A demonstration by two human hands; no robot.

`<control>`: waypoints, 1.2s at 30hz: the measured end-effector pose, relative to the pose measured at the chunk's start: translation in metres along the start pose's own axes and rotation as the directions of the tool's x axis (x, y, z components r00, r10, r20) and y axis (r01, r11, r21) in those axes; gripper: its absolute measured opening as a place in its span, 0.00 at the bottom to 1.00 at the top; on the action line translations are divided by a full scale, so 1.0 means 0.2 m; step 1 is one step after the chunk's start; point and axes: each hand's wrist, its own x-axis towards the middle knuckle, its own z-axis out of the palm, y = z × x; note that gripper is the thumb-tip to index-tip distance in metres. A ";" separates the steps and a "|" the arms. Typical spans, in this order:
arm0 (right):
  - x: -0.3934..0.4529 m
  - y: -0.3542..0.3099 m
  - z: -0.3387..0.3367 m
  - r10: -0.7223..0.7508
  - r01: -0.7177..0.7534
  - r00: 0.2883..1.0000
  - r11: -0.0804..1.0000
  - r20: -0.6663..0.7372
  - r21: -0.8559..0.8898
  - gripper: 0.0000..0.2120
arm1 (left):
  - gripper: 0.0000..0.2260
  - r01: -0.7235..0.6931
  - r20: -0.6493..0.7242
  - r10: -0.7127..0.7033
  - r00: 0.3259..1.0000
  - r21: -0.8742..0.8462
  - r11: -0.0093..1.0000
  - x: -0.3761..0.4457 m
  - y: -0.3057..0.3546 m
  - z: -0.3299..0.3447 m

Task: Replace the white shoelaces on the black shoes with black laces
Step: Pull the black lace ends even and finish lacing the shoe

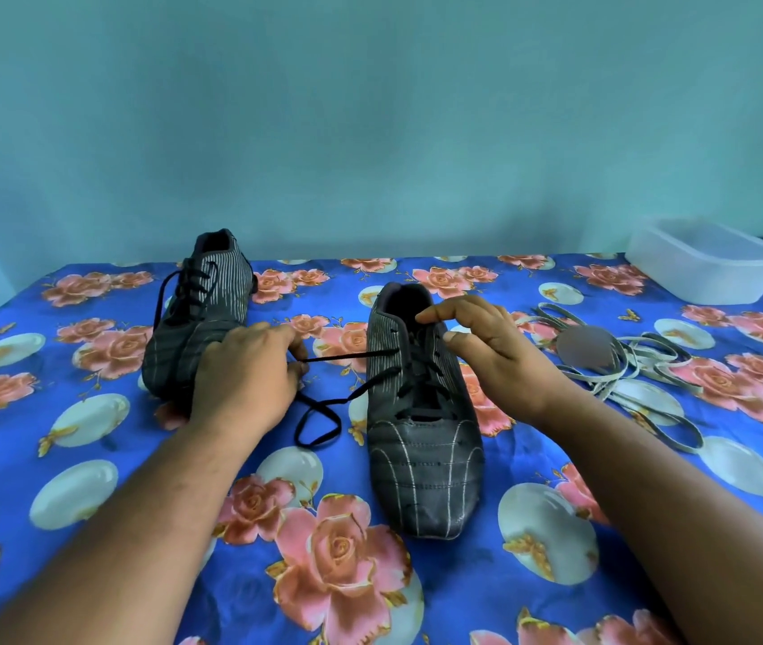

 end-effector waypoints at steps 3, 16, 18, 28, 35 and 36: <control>0.00 0.00 0.00 -0.005 0.005 1.000 1.000 0.007 -0.013 0.17 | 0.09 -0.001 0.032 -0.001 0.999 0.058 0.998 0.00 -0.01 0.01; -0.02 -0.03 0.00 -0.096 0.092 0.993 0.994 -0.069 -0.057 0.17 | 0.17 -0.330 0.054 0.369 0.928 -0.343 0.880 -0.05 0.13 0.01; -0.03 -0.05 0.00 -0.164 0.153 0.981 0.982 -0.101 -0.110 0.17 | 0.13 -0.313 0.046 0.356 0.934 -0.381 0.870 -0.05 0.12 0.01; -0.04 -0.19 0.11 -0.222 0.128 0.966 0.856 -0.132 -0.501 0.23 | 0.08 0.106 0.194 0.191 0.962 -0.913 0.394 -0.04 0.13 -0.09; -0.06 -0.26 0.16 -0.276 0.091 0.940 0.769 -0.201 -0.633 0.06 | 0.11 0.199 0.256 0.232 0.938 -0.949 0.243 -0.06 0.18 -0.08; -0.06 -0.26 0.16 -0.291 0.104 0.935 0.770 -0.202 -0.630 0.05 | 0.09 0.193 0.249 0.218 0.944 -0.949 0.248 -0.05 0.18 -0.08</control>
